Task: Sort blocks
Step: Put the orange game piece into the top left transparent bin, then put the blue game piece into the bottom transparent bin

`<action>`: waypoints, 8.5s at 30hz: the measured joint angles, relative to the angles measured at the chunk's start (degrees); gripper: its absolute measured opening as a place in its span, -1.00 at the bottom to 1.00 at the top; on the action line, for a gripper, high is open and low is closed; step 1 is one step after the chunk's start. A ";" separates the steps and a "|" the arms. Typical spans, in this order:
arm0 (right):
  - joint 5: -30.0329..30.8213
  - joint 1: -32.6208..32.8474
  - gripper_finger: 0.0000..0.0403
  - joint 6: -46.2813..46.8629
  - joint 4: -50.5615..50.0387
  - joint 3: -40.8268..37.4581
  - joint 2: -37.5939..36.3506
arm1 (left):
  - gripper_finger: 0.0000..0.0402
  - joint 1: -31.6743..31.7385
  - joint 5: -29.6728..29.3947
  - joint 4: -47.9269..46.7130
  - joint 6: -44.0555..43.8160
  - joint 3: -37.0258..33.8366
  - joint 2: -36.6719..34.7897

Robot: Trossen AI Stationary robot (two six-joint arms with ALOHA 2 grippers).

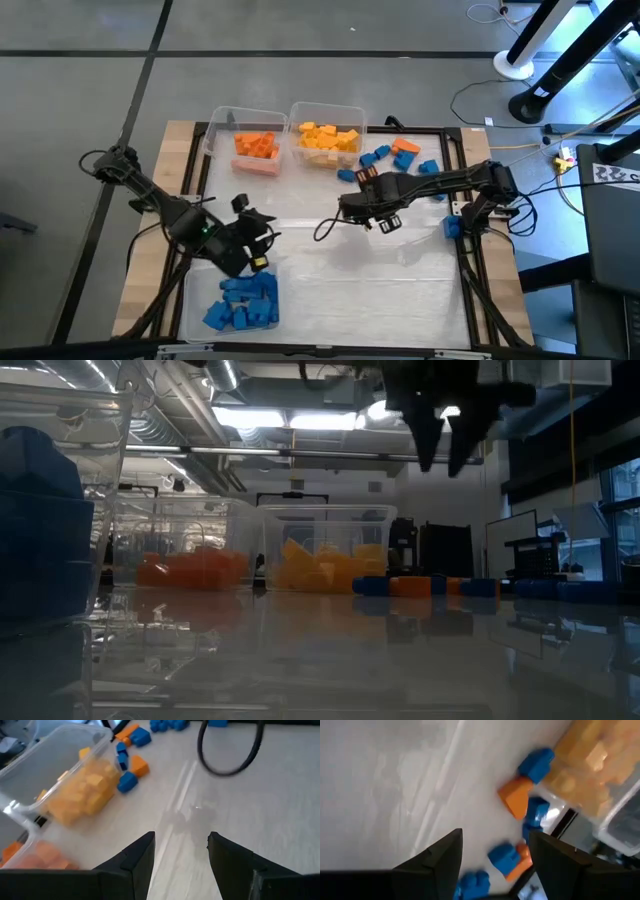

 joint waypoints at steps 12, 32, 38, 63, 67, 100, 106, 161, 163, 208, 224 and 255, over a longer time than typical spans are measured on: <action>19.13 -3.15 0.13 -1.39 12.14 -21.59 0.04 | -0.16 6.50 8.89 3.17 12.40 0.00 0.02; 13.26 -14.36 0.13 -16.37 51.04 -39.09 0.08 | -0.16 7.26 8.90 3.00 12.67 0.00 0.02; 14.48 -14.27 0.06 -16.98 54.63 -40.33 0.06 | -0.16 7.26 8.90 2.97 12.85 0.00 0.02; 15.04 -14.15 -0.26 -20.15 56.95 -40.31 0.02 | -0.16 7.26 8.90 2.95 14.11 0.00 0.02; 16.59 -12.12 -0.26 -20.12 56.44 -40.31 0.05 | -0.16 7.26 8.90 2.95 14.11 0.00 0.02; 12.29 -15.41 -0.37 -23.17 72.60 -43.85 0.04 | -0.16 7.24 8.91 2.99 13.09 0.00 0.02; 11.07 -15.43 -0.61 -23.21 73.37 -43.81 -0.03 | -0.16 7.24 8.91 2.99 13.14 0.00 0.02; 1.47 -6.38 -0.98 -17.38 85.35 -20.61 0.21 | -0.16 3.72 5.83 -10.71 -0.66 -0.02 -6.56; -1.54 -7.53 -0.98 -18.50 91.07 -20.04 0.41 | -0.16 1.73 4.37 -11.78 -3.16 -0.04 -7.08; -16.04 -22.27 -0.83 -18.27 100.32 9.50 25.44 | -0.16 -14.53 -10.49 -8.12 -24.32 -15.72 -6.99; -13.26 -22.12 -0.25 -18.27 97.79 9.53 23.76 | -0.16 -14.51 -11.88 -7.31 -23.89 -15.72 -6.99; -12.65 -3.18 -0.25 5.12 -6.58 24.89 -3.08 | -0.16 -13.54 -12.47 10.95 -2.38 -15.67 -6.01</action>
